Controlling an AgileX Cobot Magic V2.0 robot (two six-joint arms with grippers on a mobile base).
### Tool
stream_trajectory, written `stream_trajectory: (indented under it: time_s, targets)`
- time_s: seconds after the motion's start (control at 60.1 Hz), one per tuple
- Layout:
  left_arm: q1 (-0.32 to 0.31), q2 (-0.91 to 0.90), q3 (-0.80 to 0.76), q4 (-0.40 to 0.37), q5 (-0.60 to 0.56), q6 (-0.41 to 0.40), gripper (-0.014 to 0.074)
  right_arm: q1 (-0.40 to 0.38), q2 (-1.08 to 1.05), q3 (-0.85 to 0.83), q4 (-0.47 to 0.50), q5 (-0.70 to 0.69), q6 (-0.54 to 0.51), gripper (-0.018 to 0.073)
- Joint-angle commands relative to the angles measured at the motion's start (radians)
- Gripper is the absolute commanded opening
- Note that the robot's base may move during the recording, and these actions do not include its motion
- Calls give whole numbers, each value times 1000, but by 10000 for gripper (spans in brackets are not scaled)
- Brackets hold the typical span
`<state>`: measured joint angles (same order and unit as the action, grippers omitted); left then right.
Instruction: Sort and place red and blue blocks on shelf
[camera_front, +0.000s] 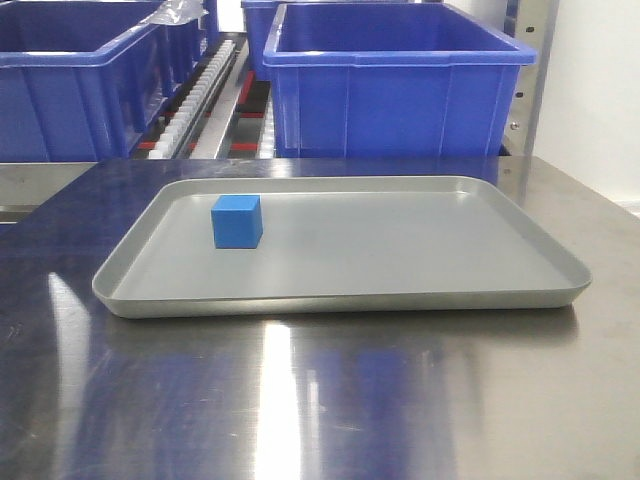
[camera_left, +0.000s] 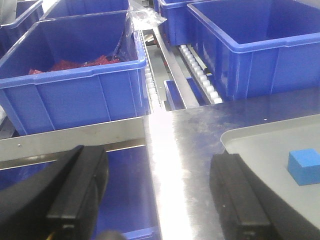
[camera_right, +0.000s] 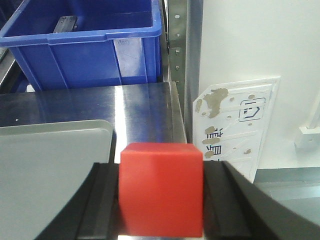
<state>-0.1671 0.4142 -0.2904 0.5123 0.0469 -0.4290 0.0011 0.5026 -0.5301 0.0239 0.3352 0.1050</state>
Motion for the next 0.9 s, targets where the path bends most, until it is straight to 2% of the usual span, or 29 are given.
stream_trajectory:
  time_s: [0.0, 0.133, 0.216, 0.283, 0.432, 0.499, 0.582, 0.632, 0.665, 0.715, 0.732, 0.748, 0.765, 0.781, 0.815, 0.881]
  targets:
    - [1, 4, -29, 0, -47, -3, 87, -7, 1, -26, -10, -93, -2, 59]
    - [1, 4, -29, 0, -47, -3, 91, -7, 1, -26, -10, -93, -2, 59]
    - [1, 4, -29, 0, -69, -3, 144, -7, 1, -26, -10, -93, -2, 59]
    - [1, 4, -29, 0, -98, -3, 251, -7, 1, -26, -10, -93, -2, 59]
    - [1, 4, -29, -34, -154, -3, 582, -7, 1, -26, -10, -93, -2, 59]
    - [1, 4, -29, -56, -154, -3, 627, -7, 1, -26, -10, -93, -2, 59]
    - [1, 4, -29, -62, -151, -3, 608, -7, 1, -26, -10, -93, -2, 59]
    - [1, 4, -29, -62, -145, -3, 555, -7, 1, -26, -10, -93, -2, 59]
    - [1, 4, -29, -62, -135, -3, 460, -7, 1, -26, -10, -93, -2, 59]
    - [1, 4, -29, -62, -111, -3, 233, -7, 1, -26, -10, -93, -2, 59]
    - [1, 4, -29, -62, -98, -3, 114, -7, 1, -26, -10, -93, -2, 59]
    - [1, 4, -29, -62, -89, -3, 42, -7, 1, -26, -10, -93, -2, 59]
    - [1, 4, -29, -52, -75, -3, 37, -7, 1, -26, -10, -93, -2, 59]
    - [1, 4, -29, -45, -71, -3, 90, -7, 1, -26, -10, -93, -2, 59]
    - [1, 4, -29, -45, -61, -3, 134, -7, 1, -26, -10, -93, -2, 59]
    - [1, 4, -29, -45, -47, -3, 95, -7, 1, -26, -10, -93, -2, 59]
